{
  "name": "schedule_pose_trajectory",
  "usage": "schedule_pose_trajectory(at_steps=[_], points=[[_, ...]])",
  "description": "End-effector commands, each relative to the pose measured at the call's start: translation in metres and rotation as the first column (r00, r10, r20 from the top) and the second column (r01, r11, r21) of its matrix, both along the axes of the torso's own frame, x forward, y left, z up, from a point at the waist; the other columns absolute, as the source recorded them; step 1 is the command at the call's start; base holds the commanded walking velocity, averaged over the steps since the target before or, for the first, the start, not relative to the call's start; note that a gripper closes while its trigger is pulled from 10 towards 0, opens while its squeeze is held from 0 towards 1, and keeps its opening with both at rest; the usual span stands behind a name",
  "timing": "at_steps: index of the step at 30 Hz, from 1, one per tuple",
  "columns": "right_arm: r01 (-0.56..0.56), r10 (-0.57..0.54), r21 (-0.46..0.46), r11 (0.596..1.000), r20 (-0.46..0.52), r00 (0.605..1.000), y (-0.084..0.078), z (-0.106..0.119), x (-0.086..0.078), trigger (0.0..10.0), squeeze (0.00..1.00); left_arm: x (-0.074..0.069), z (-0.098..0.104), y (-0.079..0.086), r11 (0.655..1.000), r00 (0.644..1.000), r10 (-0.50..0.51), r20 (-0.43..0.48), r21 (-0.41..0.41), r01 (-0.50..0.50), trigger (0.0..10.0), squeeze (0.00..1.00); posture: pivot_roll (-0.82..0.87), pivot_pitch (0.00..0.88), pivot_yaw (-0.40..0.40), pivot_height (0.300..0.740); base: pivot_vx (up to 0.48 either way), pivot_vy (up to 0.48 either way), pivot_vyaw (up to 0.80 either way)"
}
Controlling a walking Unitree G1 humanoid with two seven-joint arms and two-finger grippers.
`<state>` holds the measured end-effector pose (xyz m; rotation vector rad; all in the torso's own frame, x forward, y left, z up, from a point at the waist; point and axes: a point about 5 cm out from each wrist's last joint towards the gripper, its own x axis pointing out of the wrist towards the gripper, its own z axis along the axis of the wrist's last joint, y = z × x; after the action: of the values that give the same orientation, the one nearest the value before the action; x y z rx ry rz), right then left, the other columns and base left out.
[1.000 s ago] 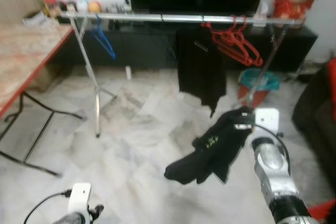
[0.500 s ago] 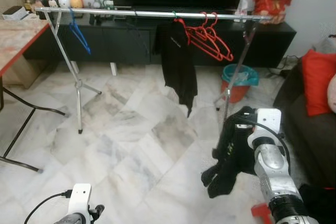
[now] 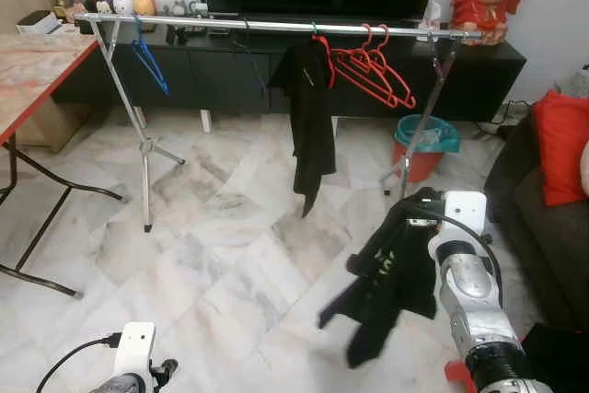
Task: Hang hanger
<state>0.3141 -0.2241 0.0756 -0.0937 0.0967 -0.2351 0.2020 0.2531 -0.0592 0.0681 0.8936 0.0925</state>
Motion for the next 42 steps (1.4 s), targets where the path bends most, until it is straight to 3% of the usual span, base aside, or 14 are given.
schedule_pose_trajectory(at_steps=[1, 5, 13, 20, 34, 42], points=[[0.095, -0.095, 0.042, 0.995, 0.01, 0.995, -0.013, -0.001, -0.005, 10.0, 0.0, -0.003, -0.001, 0.003, 1.0, 1.0, 0.003, -0.012, 0.006, -0.003, 10.0, 0.0, 0.05, 0.0, -0.013, 0.74, 0.0, 0.0, 0.0], [0.173, -0.173, 0.078, 0.982, -0.001, 0.985, -0.021, -0.011, -0.02, 10.0, 0.0, -0.003, -0.001, 0.004, 1.0, 1.0, 0.007, -0.009, 0.007, -0.007, 10.0, 0.0, 0.05, 0.0, -0.008, 0.74, 0.0, 0.0, 0.0], [0.184, -0.181, 0.073, 0.98, -0.051, 0.982, -0.014, -0.031, -0.04, 10.0, 0.0, -0.003, 0.0, 0.005, 1.0, 1.0, 0.0, -0.009, 0.015, 0.0, 10.0, 0.0, 0.05, 0.0, 0.022, 0.74, 0.0, 0.0, 0.0], [0.193, -0.192, 0.084, 0.978, -0.022, 0.981, -0.006, -0.027, -0.036, 10.0, 0.0, -0.001, 0.003, 0.012, 0.999, 1.0, 0.002, -0.006, 0.033, -0.002, 10.0, 0.0, 0.04, 0.0, 0.06, 0.74, 0.0, 0.0, 0.0], [0.178, -0.178, 0.077, 0.981, -0.008, 0.984, -0.006, -0.022, -0.03, 10.0, 0.0, 0.0, 0.003, 0.01, 1.0, 1.0, 0.007, -0.004, 0.023, -0.007, 10.0, 0.0, 0.04, 0.0, 0.047, 0.74, 0.0, 0.0, 0.0], [0.162, -0.162, 0.082, 0.983, -0.007, 0.987, -0.005, -0.019, -0.025, 10.0, 0.0, 0.0, 0.003, 0.009, 1.0, 1.0, 0.019, 0.0, 0.015, -0.019, 10.0, 0.0, 0.05, 0.0, 0.04, 0.74, 0.26, 0.0, 0.0]])
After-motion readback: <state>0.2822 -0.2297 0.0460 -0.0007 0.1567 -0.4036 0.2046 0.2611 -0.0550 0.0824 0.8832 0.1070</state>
